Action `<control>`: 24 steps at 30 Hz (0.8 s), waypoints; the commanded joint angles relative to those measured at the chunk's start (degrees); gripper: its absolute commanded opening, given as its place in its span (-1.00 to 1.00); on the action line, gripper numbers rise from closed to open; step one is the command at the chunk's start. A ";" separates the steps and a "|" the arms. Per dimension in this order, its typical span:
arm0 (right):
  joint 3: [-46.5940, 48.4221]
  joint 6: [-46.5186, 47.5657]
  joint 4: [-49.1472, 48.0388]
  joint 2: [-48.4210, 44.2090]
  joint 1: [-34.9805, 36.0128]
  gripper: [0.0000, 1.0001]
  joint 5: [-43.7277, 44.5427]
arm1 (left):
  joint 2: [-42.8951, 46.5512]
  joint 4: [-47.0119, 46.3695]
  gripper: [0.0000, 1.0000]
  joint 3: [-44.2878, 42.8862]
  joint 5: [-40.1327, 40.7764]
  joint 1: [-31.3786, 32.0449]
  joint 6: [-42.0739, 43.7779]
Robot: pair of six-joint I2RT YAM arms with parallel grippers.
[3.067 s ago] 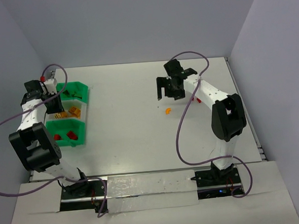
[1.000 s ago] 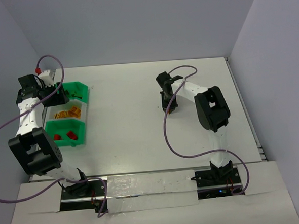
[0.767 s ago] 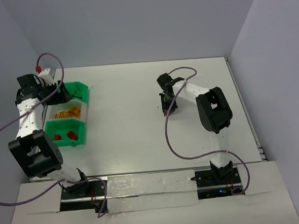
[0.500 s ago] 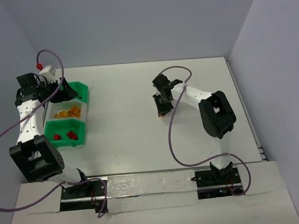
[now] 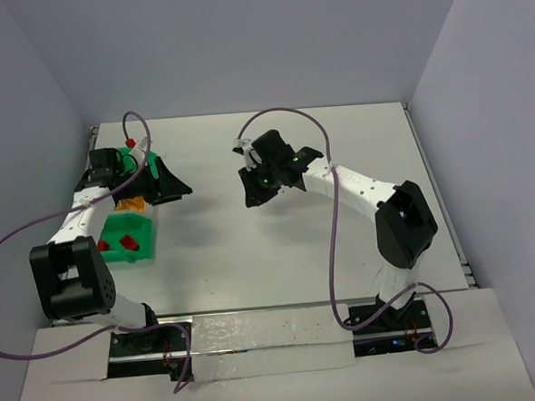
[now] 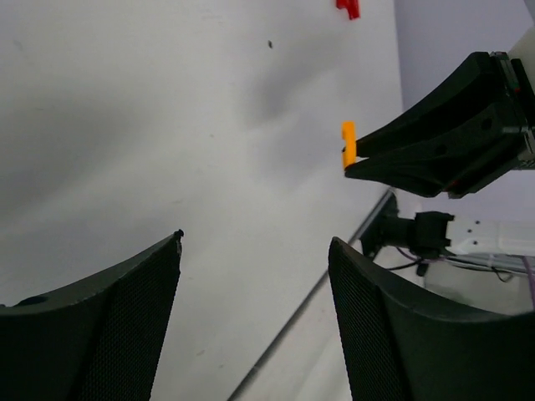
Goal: Sort the legos into containers by color
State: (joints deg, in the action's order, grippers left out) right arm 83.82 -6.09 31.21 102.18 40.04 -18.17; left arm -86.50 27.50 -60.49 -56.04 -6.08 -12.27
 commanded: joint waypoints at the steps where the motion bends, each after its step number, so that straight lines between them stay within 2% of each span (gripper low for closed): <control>1: 3.10 4.32 -2.91 -3.37 1.79 -1.00 -7.36 | 0.53 -9.33 0.49 1.15 -4.70 4.20 -8.50; 6: 2.84 4.44 -4.64 -4.91 3.74 -1.00 -11.02 | 0.40 -18.78 0.38 3.40 -4.97 9.08 -17.52; 10: 3.03 4.51 -5.01 -5.37 5.66 -1.00 -12.45 | -0.83 -21.51 0.29 3.73 -5.56 11.34 -20.42; 24: 6.32 3.48 -4.06 -3.33 6.63 -1.00 -9.91 | -0.02 -21.96 0.12 4.91 -7.62 16.80 -20.15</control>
State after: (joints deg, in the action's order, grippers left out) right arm 86.99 -2.70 28.72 99.81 46.62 -29.33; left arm -87.88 7.52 -56.23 -61.64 9.70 -32.57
